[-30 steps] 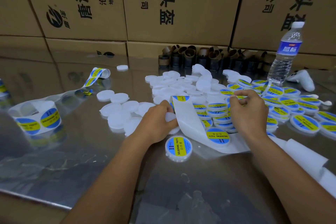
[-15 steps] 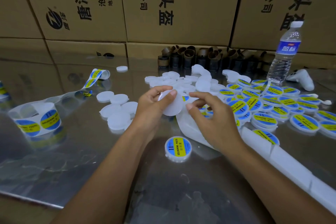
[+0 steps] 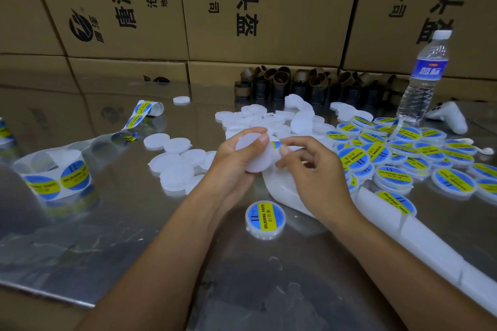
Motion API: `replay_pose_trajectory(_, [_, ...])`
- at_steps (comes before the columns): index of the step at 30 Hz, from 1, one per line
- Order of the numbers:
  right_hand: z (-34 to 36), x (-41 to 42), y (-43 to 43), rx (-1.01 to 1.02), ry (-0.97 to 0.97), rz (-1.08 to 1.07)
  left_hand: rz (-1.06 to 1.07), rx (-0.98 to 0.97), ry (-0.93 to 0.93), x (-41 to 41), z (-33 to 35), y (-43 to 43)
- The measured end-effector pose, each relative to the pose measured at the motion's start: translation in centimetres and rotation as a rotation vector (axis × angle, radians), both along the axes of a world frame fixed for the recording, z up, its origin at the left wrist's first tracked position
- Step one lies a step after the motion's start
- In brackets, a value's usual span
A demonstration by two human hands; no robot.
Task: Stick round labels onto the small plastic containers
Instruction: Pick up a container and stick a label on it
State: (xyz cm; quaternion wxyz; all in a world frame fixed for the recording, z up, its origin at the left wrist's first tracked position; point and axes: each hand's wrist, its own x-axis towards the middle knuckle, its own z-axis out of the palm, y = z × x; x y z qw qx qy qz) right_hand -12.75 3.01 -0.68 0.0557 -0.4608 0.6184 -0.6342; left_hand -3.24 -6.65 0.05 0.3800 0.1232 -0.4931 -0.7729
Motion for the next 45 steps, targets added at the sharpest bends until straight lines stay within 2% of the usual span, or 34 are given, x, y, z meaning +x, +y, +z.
replay_pose_trajectory(2, [-0.1,-0.8,0.0,0.008,0.019,-0.114,0.048,0.039,-0.010,0.1,0.1,-0.2])
replay_pose_trajectory(5, [-0.7,-1.7,0.1,0.159,0.153,-0.201,0.052,0.120,0.042,0.0,0.2,-0.4])
replay_pose_trajectory(9, [-1.1,-2.2,0.1,0.301,0.291,-0.177,0.033,0.184,0.090,0.1,0.3,-0.4])
replay_pose_trajectory(13, [-0.9,-2.0,0.2,0.348,0.312,-0.100,0.034,0.190,0.082,0.2,0.3,-0.4])
replay_pose_trajectory(17, [-0.3,-1.8,0.3,0.270,0.153,-0.045,0.051,0.185,0.049,0.2,0.4,-0.4])
replay_pose_trajectory(24, [0.7,-1.9,0.6,0.074,-0.166,-0.101,0.152,0.162,-0.006,0.2,0.3,-0.6])
replay_pose_trajectory(28, [1.1,-2.0,0.7,-0.044,-0.334,-0.053,0.206,0.092,-0.147,0.0,-0.2,-0.7])
replay_pose_trajectory(36, [1.3,-2.1,0.6,-0.044,-0.377,0.037,0.078,0.109,-0.340,0.0,0.0,-0.3])
replay_pose_trajectory(45, [1.6,-1.3,0.9,-0.031,-0.366,0.347,0.053,0.089,-0.309,0.1,0.3,0.0])
